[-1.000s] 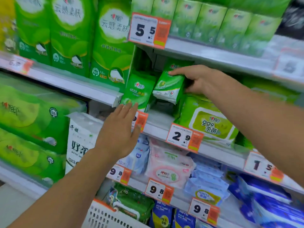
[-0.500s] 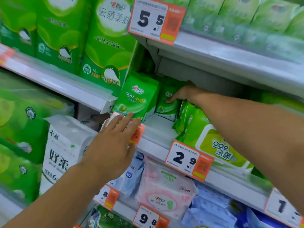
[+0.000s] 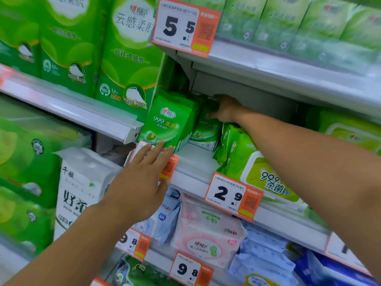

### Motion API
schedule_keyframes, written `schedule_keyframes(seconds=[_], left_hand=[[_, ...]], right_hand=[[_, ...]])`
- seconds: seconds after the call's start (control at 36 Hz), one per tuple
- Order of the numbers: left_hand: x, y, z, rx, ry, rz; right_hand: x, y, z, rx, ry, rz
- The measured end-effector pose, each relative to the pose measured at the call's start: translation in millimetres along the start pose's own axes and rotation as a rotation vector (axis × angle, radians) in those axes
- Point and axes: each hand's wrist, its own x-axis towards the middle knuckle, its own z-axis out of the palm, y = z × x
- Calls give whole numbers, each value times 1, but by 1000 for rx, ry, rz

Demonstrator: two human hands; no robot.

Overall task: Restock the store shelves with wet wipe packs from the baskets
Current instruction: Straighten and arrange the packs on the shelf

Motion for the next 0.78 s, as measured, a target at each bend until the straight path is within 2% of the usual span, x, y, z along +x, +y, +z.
schedule_keyframes(seconds=[0.11, 0.17, 0.19, 0.25, 0.31, 0.33, 0.36, 0.39, 0.42, 0.44, 0.47, 0.5, 0.56, 0.58, 0.64, 0.72, 0.78], left_hand=[[-11, 1, -12, -33, 38, 3], [-24, -1, -18, -10, 146, 32], [-34, -4, -20, 2, 203, 46], [-59, -13, -20, -8, 203, 25], [-94, -30, -13, 7, -23, -41], [-115, -41, -9, 58, -206, -60], [-137, -53, -3, 116, -409, -65], [-161, -63, 3, 179, -616, -69], [-185, -72, 9, 248, -811, -83], [-208, -79, 14, 310, -988, -116], [-229, -84, 19, 334, -1117, -157], [-248, -86, 22, 333, -1195, -197], [-277, -90, 26, 318, -1252, -237], [-289, -93, 26, 310, -1251, -246], [-303, -99, 21, 313, -1246, -256], [-307, -109, 14, 338, -1273, -280], [-301, -115, 10, 348, -1274, -300]], right_hand=[[-47, -26, -42, -146, -13, -109], [-93, -47, -50, -200, 4, -182], [-120, -60, -48, -177, 79, -226], [-178, -90, -25, 98, 361, -373], [-240, -125, 26, 591, 567, -466], [-269, -146, 59, 777, 575, -436], [-294, -163, 100, 891, 518, -358], [-316, -179, 144, 956, 390, -272], [-337, -192, 189, 966, 164, -201], [-357, -205, 231, 902, -156, -159], [-378, -215, 267, 777, -469, -194], [-398, -224, 297, 670, -705, -261], [-431, -243, 342, 621, -990, -341], [-444, -255, 358, 641, -1069, -327], [-461, -275, 387, 579, -1079, -404], [-480, -296, 419, 328, -963, -729], [-494, -305, 440, 219, -898, -854]])
